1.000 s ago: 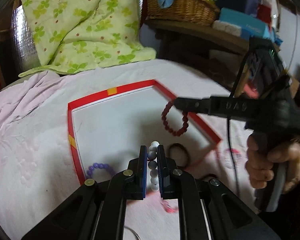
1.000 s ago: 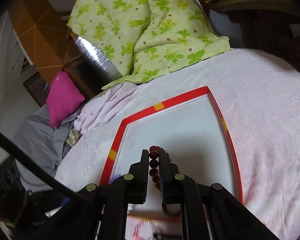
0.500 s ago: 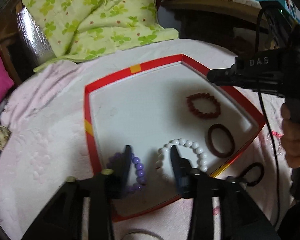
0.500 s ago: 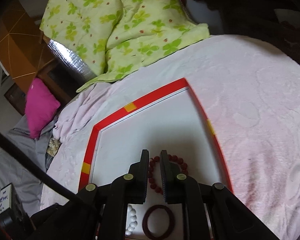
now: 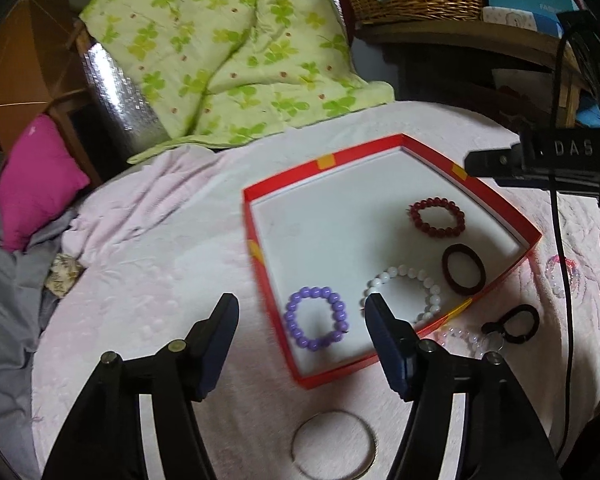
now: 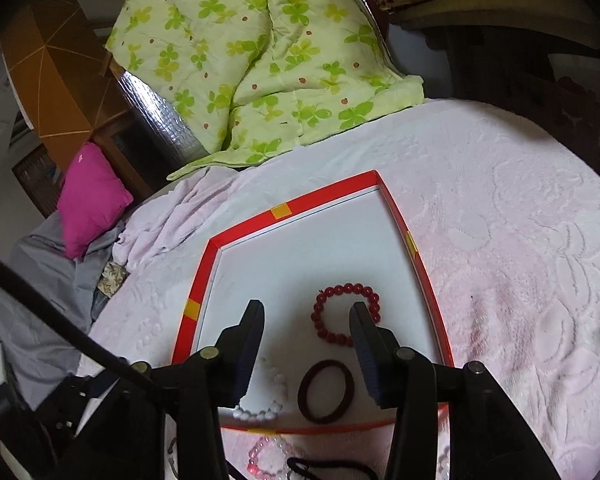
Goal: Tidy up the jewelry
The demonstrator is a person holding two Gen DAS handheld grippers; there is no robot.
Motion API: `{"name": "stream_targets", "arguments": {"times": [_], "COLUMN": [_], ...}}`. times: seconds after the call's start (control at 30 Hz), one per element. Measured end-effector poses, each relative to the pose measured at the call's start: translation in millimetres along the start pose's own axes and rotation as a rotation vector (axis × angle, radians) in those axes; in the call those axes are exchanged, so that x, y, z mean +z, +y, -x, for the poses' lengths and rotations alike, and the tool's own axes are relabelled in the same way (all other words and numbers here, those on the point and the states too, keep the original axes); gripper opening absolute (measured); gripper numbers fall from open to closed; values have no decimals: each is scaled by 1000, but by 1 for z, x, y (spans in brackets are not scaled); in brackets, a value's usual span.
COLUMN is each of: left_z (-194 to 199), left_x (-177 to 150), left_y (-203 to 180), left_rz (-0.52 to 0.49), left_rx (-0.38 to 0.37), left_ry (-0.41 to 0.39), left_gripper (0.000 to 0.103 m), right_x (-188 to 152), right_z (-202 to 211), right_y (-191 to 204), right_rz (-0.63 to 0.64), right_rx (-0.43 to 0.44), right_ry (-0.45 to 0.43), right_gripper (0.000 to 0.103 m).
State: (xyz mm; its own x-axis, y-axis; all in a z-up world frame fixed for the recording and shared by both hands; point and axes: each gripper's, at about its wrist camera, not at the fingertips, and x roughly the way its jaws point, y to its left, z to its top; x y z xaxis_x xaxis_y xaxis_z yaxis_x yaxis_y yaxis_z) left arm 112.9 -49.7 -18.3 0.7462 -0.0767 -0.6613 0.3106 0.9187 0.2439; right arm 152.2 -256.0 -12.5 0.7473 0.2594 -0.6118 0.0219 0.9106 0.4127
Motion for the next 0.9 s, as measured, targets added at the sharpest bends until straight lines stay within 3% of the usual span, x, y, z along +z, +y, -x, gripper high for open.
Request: {"name": "stream_targets", "arguments": {"times": [0.33, 0.63, 0.9], "left_z": [23, 43, 81], "left_x": [-29, -81, -110], "left_y": [25, 63, 60], "left_rz": [87, 180, 242], "left_rx": [57, 129, 151], "left_ry": [42, 100, 50], "left_gripper": [67, 73, 73], "right_x": [-24, -54, -93], "right_z": [29, 77, 116], "right_y": [13, -10, -22], "right_rz": [76, 110, 140], "right_rx": [-76, -102, -100], "right_ry": [-36, -66, -81], "right_gripper": [55, 59, 59]}}
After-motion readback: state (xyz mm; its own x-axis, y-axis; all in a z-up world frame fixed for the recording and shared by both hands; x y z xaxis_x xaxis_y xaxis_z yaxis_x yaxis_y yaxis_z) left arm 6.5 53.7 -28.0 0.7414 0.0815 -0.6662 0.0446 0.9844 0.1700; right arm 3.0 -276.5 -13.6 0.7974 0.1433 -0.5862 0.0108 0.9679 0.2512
